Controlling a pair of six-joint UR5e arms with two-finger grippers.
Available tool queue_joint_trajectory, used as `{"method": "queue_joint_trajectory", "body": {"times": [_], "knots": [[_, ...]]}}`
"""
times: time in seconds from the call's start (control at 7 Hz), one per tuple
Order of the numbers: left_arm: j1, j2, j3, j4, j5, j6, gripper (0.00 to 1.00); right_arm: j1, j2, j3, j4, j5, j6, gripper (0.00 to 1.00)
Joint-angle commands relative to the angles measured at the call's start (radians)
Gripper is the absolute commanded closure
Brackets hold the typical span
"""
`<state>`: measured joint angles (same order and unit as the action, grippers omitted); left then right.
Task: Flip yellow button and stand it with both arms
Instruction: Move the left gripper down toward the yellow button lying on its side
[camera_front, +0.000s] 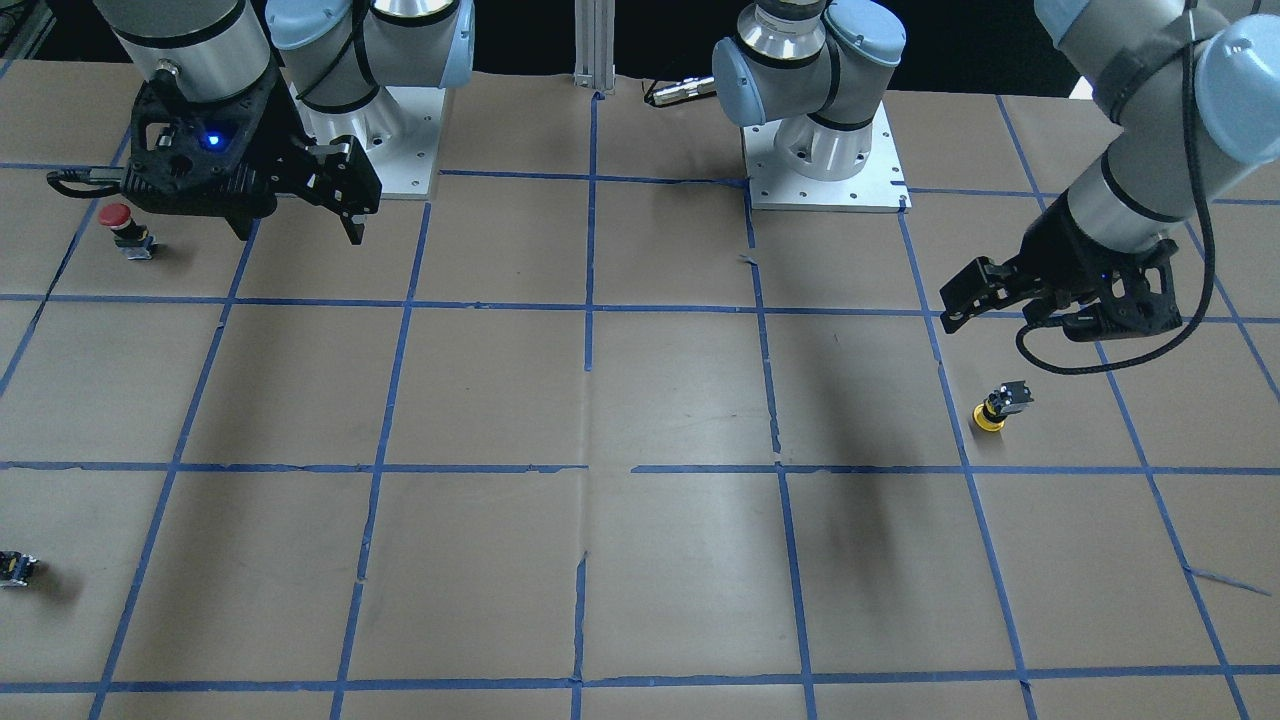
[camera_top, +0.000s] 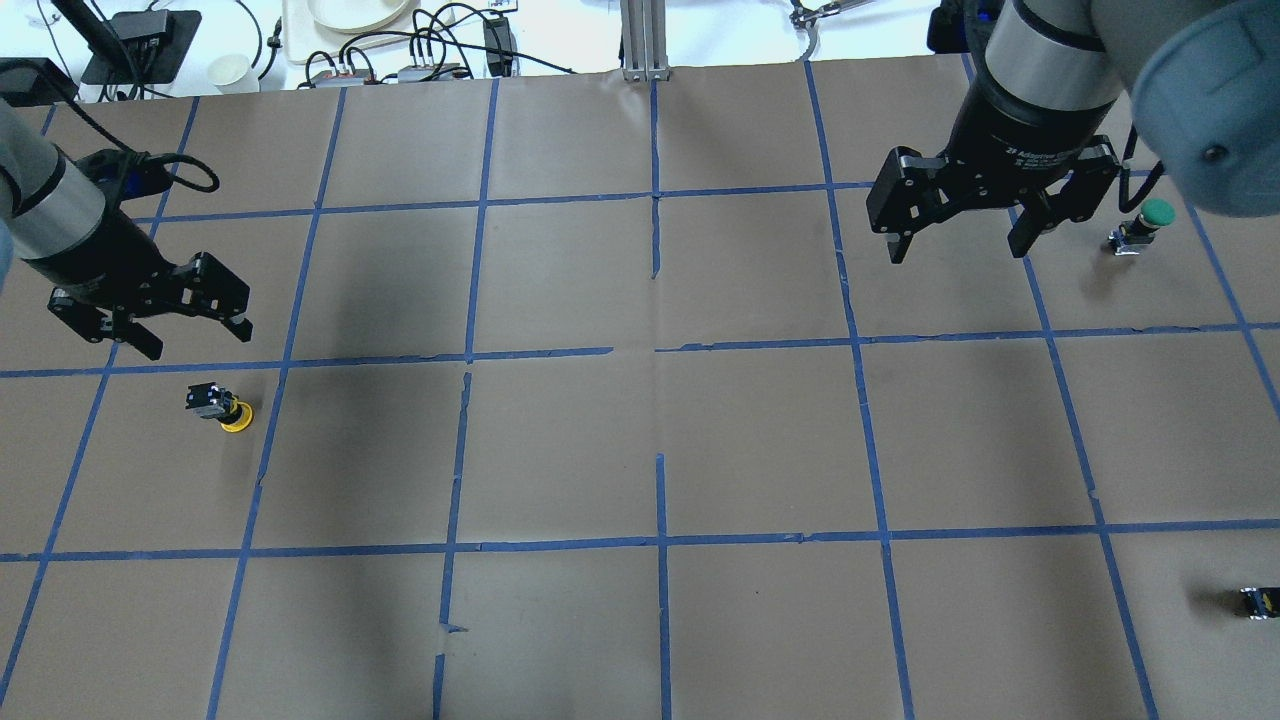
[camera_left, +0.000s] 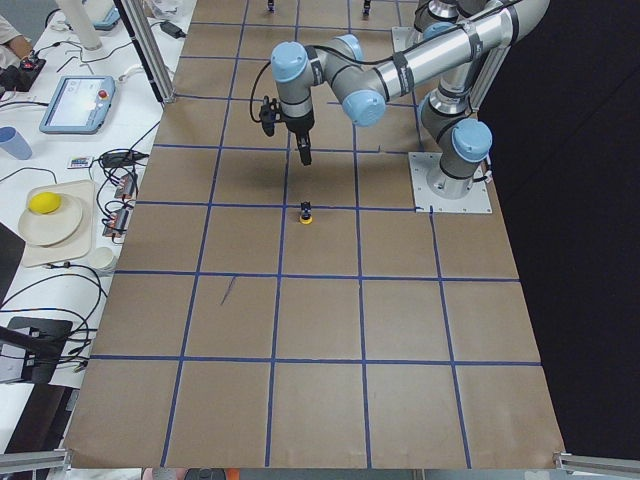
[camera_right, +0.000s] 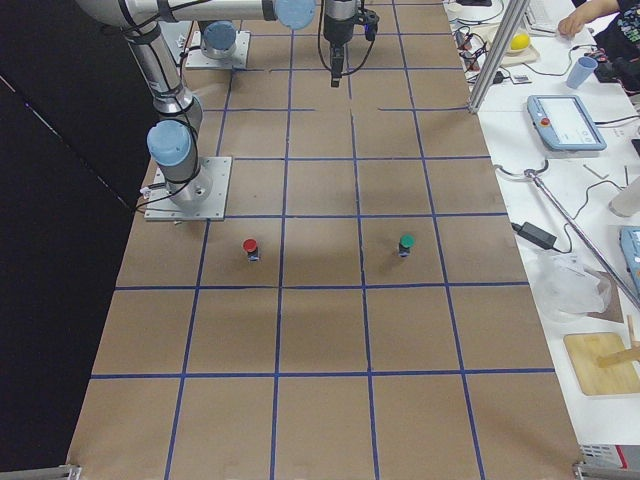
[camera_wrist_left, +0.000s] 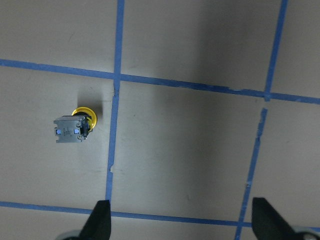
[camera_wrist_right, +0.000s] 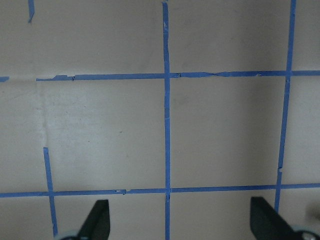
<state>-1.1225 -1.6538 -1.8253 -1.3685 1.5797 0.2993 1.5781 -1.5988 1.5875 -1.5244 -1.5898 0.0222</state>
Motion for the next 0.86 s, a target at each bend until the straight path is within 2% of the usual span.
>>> {"method": "queue_joint_trajectory", "body": {"times": [0.0,0.29,0.57,0.71], "knots": [[0.064,-0.099,-0.025,0.106,0.054,0.081,0.01,-0.035,-0.003,0.000,0.000,0.011,0.001,0.00],[0.078,-0.122,-0.070,0.176,0.062,0.170,0.04,-0.043,-0.001,0.002,-0.002,0.005,0.015,0.00],[0.078,-0.156,-0.130,0.343,0.059,0.195,0.04,-0.041,-0.001,0.002,-0.003,0.013,0.033,0.00],[0.082,-0.173,-0.134,0.359,0.060,0.222,0.05,-0.041,0.000,-0.001,-0.003,0.016,0.121,0.00]]}}
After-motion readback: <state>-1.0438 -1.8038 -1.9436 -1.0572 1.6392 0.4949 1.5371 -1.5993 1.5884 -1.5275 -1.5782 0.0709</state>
